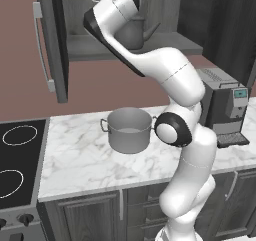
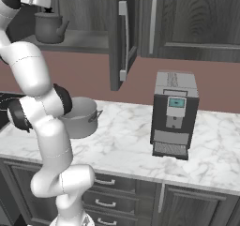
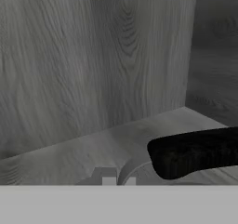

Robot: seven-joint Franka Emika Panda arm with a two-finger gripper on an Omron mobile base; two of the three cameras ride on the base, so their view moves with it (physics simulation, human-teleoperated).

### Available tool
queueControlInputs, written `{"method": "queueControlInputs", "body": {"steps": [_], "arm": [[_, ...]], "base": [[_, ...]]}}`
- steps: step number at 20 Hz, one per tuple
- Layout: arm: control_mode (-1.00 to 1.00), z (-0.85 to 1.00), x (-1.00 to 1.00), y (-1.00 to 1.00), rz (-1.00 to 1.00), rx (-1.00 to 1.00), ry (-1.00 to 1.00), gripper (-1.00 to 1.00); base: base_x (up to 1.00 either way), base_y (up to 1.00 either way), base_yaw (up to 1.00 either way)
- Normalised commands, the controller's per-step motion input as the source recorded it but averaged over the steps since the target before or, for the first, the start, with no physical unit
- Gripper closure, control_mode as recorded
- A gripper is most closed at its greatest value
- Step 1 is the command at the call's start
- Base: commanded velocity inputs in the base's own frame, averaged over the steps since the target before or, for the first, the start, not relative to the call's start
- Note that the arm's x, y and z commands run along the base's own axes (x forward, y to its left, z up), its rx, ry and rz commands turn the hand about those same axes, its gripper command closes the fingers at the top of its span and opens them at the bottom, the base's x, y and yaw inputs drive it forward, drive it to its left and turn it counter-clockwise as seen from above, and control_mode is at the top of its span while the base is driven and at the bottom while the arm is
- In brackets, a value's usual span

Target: Pick the kettle from the cabinet and place it on a stove burner. Then pick the pot from the counter and place it on another stove burner. Finally, turn both burners on.

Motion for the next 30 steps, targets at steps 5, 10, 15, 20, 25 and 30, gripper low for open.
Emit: {"method": "queueControlInputs", "body": {"steps": [5, 10, 15, 20, 25, 30], "arm": [[-1.00, -0.34, -0.34, -0.39, -0.05, 0.03, -0.15, 1.00], [-1.00, -0.34, -0.11, -0.35, 0.00, 0.05, -0.14, 1.00], [-1.00, -0.11, -0.36, -0.13, 0.00, 0.02, -0.08, 1.00], [-1.00, 0.00, -0.58, 0.00, 0.00, 0.00, -0.07, 1.00], [-1.00, -0.01, -0.60, 0.00, 0.00, 0.00, -0.04, 1.00], [-1.00, -0.09, -0.58, 0.00, 0.00, 0.01, -0.01, 1.00]], "base": [[0.00, 0.00, 0.00], [0.00, 0.00, 0.00], [0.00, 0.00, 0.00], [0.00, 0.00, 0.00], [0.00, 0.00, 0.00], [0.00, 0.00, 0.00]]}}
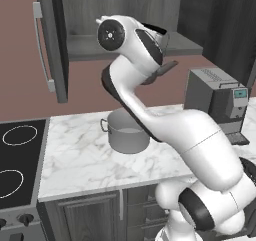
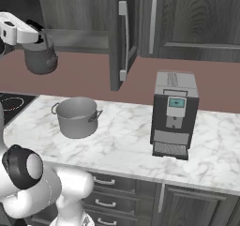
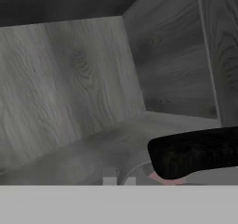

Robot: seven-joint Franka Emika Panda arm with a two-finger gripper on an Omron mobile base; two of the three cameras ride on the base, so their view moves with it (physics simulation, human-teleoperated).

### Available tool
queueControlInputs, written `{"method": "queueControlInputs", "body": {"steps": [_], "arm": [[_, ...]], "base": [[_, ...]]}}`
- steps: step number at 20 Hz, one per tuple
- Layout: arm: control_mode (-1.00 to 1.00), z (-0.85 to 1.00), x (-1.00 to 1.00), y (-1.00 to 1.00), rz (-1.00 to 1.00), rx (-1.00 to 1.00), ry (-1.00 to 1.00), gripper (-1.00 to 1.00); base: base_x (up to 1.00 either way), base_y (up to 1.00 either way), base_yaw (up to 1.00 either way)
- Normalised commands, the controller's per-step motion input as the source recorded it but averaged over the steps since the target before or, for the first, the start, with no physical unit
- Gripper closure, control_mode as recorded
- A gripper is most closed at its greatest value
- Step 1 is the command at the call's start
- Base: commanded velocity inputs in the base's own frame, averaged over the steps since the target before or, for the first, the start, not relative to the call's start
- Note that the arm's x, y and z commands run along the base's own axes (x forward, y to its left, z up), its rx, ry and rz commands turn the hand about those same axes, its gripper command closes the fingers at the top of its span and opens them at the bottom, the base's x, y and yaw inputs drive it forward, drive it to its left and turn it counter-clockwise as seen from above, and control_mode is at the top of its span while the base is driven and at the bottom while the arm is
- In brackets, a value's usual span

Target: Pick the kettle from the cabinet and place it on a stove burner. Then pick the pot from the counter and place it on another stove burner. Finally, turn both burners on.

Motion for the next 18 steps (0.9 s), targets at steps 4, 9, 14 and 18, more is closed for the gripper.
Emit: {"method": "queueControlInputs", "body": {"steps": [4, 9, 14, 18], "arm": [[-1.00, -0.16, -0.61, 0.00, 0.00, 0.02, 0.00, 1.00], [-1.00, -0.26, -0.58, 0.00, 0.00, 0.03, 0.00, 1.00], [-1.00, -0.27, -0.52, 0.00, 0.00, 0.00, 0.00, 1.00], [-1.00, -0.24, -0.46, 0.00, 0.00, 0.00, 0.00, 1.00]], "base": [[0.00, 0.00, 0.00], [0.00, 0.00, 0.00], [0.00, 0.00, 0.00], [0.00, 0.00, 0.00]]}}
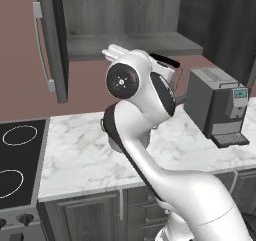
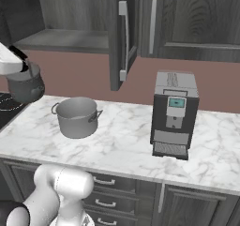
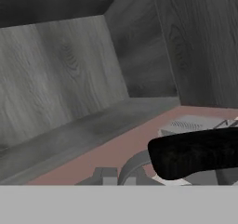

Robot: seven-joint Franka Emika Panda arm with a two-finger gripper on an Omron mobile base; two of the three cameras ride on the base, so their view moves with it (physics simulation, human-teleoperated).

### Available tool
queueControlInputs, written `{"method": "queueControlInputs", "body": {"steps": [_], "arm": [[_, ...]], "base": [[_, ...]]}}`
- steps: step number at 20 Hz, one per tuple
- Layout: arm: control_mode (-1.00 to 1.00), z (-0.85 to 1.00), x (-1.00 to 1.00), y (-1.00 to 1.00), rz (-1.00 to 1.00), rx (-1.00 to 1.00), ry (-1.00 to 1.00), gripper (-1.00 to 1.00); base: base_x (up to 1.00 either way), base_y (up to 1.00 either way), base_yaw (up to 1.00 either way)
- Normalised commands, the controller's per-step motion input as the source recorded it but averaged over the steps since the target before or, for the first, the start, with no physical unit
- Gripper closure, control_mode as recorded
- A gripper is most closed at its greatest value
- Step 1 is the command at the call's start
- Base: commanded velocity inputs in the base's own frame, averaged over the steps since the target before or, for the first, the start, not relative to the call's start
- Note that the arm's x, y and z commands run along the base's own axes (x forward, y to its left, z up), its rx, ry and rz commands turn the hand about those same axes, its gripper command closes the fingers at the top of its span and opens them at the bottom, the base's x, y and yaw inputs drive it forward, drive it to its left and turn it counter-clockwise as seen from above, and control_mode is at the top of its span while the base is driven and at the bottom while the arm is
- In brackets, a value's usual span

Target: Pick the kettle from the cabinet and place it on a stove burner. Then pick the pot from the counter and place it on another stove burner. Finally, turn both burners on.

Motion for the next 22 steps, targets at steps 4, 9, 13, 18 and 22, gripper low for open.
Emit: {"method": "queueControlInputs", "body": {"steps": [4, 9, 13, 18, 22], "arm": [[-1.00, -0.23, -0.44, 0.00, 0.00, 0.00, 0.00, 1.00], [-1.00, -0.27, -0.45, 0.00, 0.00, 0.02, 0.00, 1.00], [-1.00, -0.30, -0.42, 0.00, 0.00, 0.01, -0.04, 1.00], [-1.00, -0.29, -0.47, 0.00, 0.00, 0.01, -0.11, 1.00], [-1.00, 0.00, -0.03, 0.00, 0.00, 0.00, -0.01, 1.00]], "base": [[0.00, 0.00, 0.00], [0.00, 0.00, 0.00], [0.00, 0.00, 0.00], [0.00, 0.00, 0.00], [0.00, 0.00, 0.00]]}}
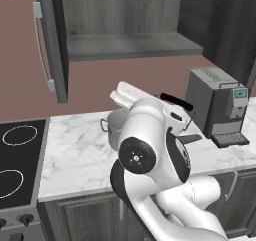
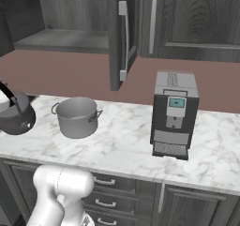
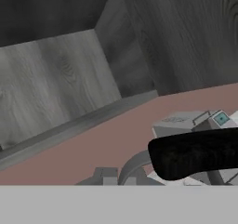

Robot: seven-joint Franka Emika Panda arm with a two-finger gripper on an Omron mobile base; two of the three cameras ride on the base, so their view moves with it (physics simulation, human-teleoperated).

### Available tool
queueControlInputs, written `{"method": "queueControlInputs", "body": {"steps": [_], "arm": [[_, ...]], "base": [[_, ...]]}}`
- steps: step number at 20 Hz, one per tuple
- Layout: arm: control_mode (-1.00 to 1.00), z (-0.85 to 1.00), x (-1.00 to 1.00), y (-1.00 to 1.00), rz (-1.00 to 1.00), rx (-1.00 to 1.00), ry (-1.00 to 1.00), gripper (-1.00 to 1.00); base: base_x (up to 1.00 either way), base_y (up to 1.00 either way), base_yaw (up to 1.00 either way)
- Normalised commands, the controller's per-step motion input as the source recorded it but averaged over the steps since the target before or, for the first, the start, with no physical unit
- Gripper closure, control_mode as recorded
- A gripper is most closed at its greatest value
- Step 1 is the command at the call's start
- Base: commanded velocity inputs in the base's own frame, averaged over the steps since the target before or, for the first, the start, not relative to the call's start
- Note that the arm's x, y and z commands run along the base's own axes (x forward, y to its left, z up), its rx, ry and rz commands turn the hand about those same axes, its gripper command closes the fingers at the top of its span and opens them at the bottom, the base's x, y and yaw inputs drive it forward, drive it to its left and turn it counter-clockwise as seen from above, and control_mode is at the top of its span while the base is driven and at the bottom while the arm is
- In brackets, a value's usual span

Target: Pick the kettle from the cabinet and place it on a stove burner. Then pick the pot from the counter and place it on another stove burner. Finally, turn both burners on.

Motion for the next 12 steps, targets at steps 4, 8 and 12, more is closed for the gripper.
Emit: {"method": "queueControlInputs", "body": {"steps": [4, 8, 12], "arm": [[1.00, 0.00, -0.07, 0.02, 0.00, 0.00, -0.03, 1.00], [1.00, 0.00, 0.00, 0.00, 0.00, 0.00, 0.00, 1.00], [1.00, 0.00, 0.00, 0.00, 0.00, 0.00, 0.00, 1.00]], "base": [[-0.06, 0.03, 0.00], [-0.46, 0.42, 0.00], [-0.10, 0.64, -0.01]]}}
